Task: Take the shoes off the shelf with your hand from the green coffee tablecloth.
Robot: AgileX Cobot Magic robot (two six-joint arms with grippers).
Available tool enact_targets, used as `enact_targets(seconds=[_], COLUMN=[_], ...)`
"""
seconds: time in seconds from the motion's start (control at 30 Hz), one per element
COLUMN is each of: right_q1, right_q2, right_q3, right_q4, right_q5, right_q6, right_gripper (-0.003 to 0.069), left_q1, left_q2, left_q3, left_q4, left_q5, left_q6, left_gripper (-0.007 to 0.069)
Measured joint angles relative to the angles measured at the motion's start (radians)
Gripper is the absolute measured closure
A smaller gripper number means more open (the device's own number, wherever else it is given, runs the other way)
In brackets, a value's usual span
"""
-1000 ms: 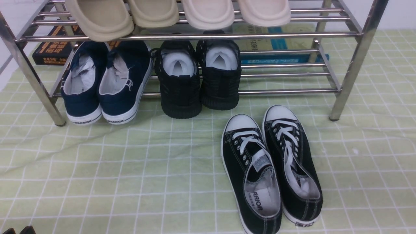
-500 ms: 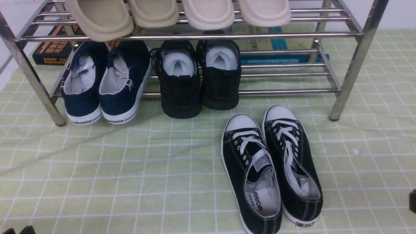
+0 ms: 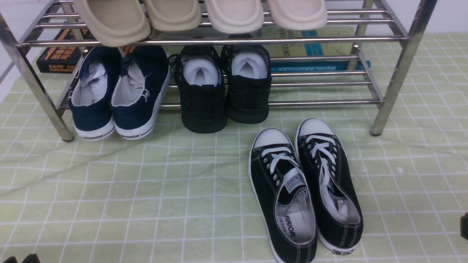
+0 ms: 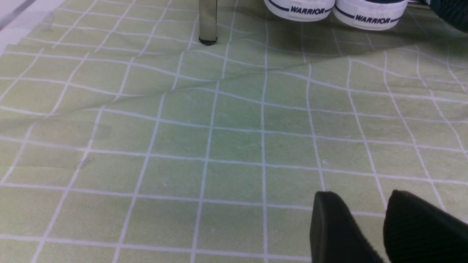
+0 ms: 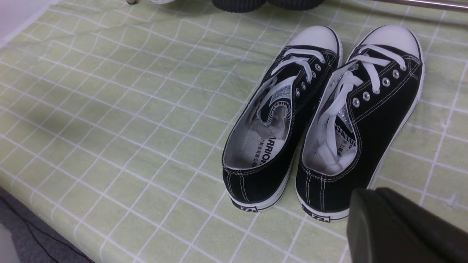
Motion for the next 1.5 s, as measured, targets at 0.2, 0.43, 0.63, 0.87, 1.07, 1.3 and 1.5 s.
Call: enact_targets(seconds=[0.2,0.43,0.63,0.87,1.07,1.3,1.5], right_q1=[0.000,0.000,-0.014,-0.339,-0.653,-0.850,-0.876], right_q2=[0.000,0.000,-0.017,-0.209,-0.417,-0.451,-0.451], right_q3=[0.000,0.000,0.019,0.243,0.441,0.554,0.556], right_q4=[0.000,0.000,0.004,0.039,0.041,0.045,0.056], right_q5=[0.001,0.001,-0.018,-0.188,-0.231,-0.257,-0.266], right_q6=[0.000,0.000,-0.021,-0.240,-0.351,-0.363,-0.363], right_gripper=[0.0652,0.0645,0.0641,0.0633,0.0627,0.0620,0.0620], left_q1=[0.000,0.000,0.000,0.000,0.000,0.000,0.000], left_q2=[0.000,0.000,0.000,0.000,0.000,0.000,0.000], left_q3=[0.000,0.000,0.000,0.000,0.000,0.000,0.000], left_q4=[0.000,0.000,0.000,0.000,0.000,0.000,0.000], left_q5=[0.000,0.000,0.000,0.000,0.000,0.000,0.000], left_q6=[0.000,0.000,0.000,0.000,0.000,0.000,0.000], left_gripper=[0.0383,0.0383,0.0383,0.0383,0.0383,0.0383,0.0383])
